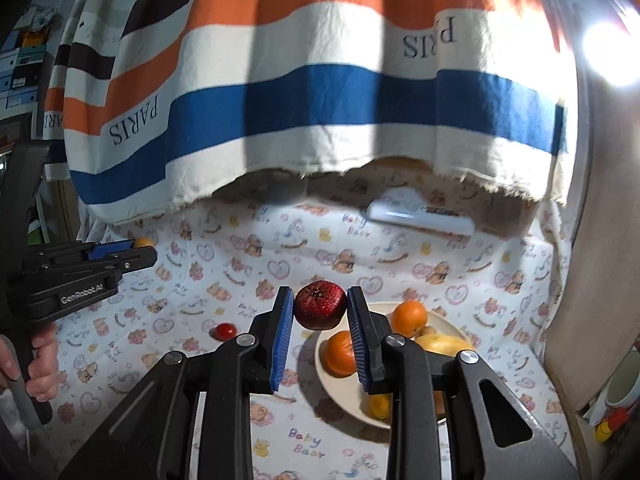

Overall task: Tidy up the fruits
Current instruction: 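Carry the brown fruit with left gripper while right gripper carries the red fruit toward the plate, then lower the brown fruit onto the plate with left gripper while right gripper releases the red fruit there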

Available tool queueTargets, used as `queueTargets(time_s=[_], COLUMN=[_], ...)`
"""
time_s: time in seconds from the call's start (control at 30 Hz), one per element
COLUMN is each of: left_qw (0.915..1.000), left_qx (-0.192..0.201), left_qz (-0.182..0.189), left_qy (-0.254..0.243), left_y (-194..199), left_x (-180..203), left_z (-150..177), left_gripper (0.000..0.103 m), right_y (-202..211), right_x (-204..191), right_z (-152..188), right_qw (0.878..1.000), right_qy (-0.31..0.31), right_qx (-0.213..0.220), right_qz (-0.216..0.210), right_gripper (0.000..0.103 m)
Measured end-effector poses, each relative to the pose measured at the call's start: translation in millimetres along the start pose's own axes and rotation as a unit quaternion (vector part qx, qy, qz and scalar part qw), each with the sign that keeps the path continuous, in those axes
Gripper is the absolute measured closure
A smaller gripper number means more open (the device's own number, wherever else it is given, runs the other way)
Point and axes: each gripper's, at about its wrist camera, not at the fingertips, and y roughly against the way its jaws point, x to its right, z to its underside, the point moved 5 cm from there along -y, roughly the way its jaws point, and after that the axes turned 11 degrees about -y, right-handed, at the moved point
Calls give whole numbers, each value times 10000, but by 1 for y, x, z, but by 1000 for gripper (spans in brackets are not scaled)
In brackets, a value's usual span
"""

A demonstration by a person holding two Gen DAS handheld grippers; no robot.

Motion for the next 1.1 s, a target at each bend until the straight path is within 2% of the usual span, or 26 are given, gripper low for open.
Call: queueTargets(time_s=[0.2,0.4,0.8,1.0,1.1], left_qw=[9989,9949,9799,9743,9721], left_qx=[-39,-287,-666,-860,-913], left_qz=[299,786,1648,1809,1890], left_qy=[-361,-570,-904,-1035,-1042], left_y=[5,-14,-71,-92,-99], left_x=[27,64,130,147,151], left_z=[-16,-19,-12,-2,3], left_gripper=[80,80,80,80,80], right_y=[11,8,-23,-36,-44], right_x=[33,69,97,90,88], right_z=[-7,0,39,57,66], right_qw=[9995,9978,9921,9855,9831], right_qy=[-150,-573,-921,-945,-881], right_qx=[193,49,-815,-1413,-1606], right_qz=[175,341,242,1,57], right_gripper=[75,75,74,74,74])
